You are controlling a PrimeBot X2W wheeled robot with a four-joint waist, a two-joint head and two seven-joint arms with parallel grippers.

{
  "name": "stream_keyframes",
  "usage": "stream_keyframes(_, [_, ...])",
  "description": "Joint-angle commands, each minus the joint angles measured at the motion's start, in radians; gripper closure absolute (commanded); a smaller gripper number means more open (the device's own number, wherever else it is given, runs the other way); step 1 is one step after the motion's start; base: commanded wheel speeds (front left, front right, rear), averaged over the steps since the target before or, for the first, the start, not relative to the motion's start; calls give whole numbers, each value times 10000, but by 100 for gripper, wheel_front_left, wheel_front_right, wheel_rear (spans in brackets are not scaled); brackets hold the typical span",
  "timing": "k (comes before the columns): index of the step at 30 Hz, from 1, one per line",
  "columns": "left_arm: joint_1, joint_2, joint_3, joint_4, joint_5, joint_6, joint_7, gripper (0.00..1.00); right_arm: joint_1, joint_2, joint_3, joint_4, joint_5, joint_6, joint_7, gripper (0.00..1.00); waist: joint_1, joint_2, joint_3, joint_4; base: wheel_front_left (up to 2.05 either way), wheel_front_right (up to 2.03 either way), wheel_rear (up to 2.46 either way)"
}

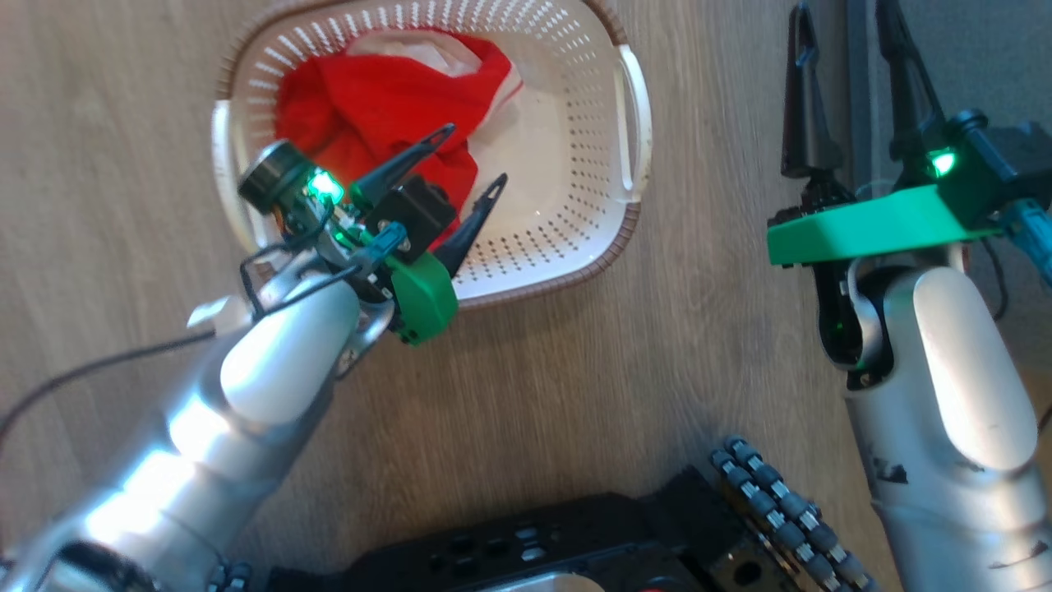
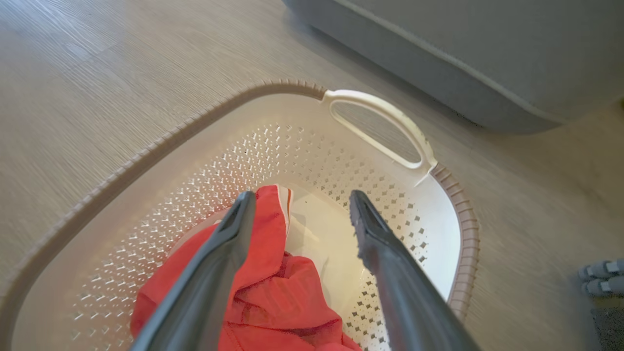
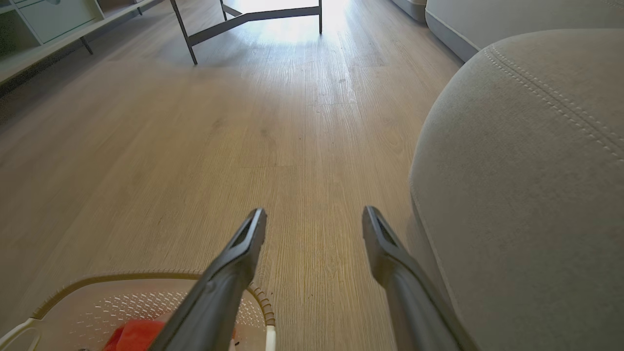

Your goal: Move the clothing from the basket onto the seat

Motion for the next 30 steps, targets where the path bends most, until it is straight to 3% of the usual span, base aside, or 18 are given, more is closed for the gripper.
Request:
stream_keyframes(1, [-294,242,-107,232,74,8,-51,0,141,12,238,-344,109,69,-49,0,-2,0,315,-238,0,0,0])
stream_keyframes(16, [-3032,-356,-2628,4097,769,8,834,0,229,13,616,-448,689,69,-49,0,-2,0,1105,-957,0,0,0])
stream_keyframes(30, [-4127,-503,-3263,6013,1077,111,2378,0,344,13,922,-627,1158,69,-49,0,-2,0,1611,-1405,0,0,0])
